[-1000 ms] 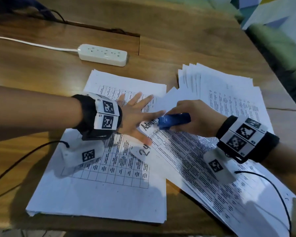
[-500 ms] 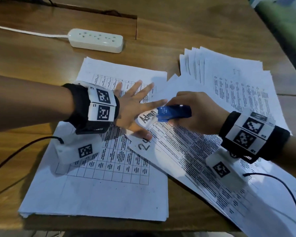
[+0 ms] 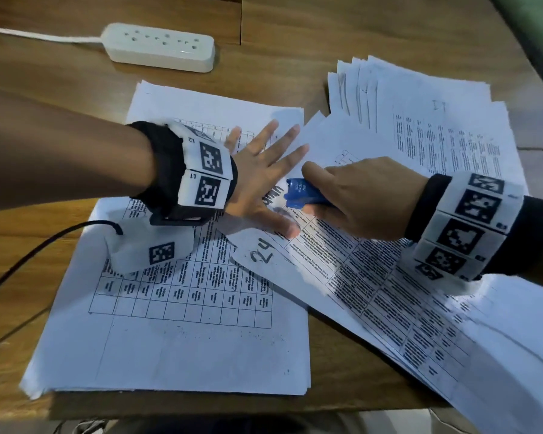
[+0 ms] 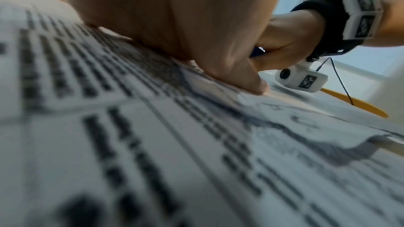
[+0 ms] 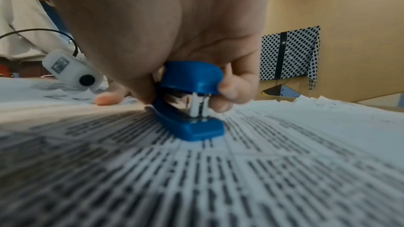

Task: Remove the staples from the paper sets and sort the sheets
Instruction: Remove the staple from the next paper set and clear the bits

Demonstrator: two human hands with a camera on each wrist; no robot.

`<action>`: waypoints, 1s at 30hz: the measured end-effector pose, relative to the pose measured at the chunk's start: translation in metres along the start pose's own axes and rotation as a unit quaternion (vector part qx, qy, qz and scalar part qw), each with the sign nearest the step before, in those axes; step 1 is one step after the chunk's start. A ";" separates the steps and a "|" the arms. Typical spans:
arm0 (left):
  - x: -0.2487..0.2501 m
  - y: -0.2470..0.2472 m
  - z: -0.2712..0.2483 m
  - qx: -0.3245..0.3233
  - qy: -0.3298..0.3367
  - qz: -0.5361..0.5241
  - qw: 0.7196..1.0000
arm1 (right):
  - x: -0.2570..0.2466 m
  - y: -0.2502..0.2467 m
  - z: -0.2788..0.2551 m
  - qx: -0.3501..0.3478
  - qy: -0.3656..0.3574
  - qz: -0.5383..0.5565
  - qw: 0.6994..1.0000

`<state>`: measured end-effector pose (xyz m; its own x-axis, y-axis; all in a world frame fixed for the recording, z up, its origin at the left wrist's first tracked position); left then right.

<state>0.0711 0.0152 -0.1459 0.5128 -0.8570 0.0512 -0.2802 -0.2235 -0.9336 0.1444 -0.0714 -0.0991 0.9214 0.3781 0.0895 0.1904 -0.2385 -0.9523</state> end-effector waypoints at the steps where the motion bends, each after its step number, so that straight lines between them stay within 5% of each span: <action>1: 0.000 0.000 -0.001 0.002 0.004 -0.006 1.000 | 0.001 0.000 0.000 -0.008 -0.002 -0.012 1.000; 15: -0.004 -0.005 0.001 -0.076 0.039 0.076 0.993 | 0.004 0.002 0.005 0.000 -0.041 0.001 0.999; 20: -0.001 -0.007 0.001 -0.064 0.042 0.091 0.993 | 0.002 0.008 0.004 0.002 0.004 0.119 0.993; 26: 0.003 -0.010 -0.003 -0.070 0.034 0.110 0.991 | 0.000 -0.004 0.007 0.036 -0.086 -0.007 0.996; 30: 0.003 -0.011 -0.003 -0.076 0.028 0.108 0.991 | 0.003 -0.003 0.009 0.000 -0.115 -0.017 0.993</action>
<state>0.0735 0.0134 -0.1341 0.3829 -0.9159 -0.1203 -0.4997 -0.0958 -0.8609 0.1435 -0.0614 -0.0986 0.8124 0.5807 0.0533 0.2211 -0.2223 -0.9496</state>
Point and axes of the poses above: each hand's wrist, its own z-axis towards the middle knuckle, its own y-axis out of the palm, x = y × z, the point moved 6 cm from there along z, towards the middle knuckle, and after that the axes turned 14 degrees about -y, right-handed, at the moved point
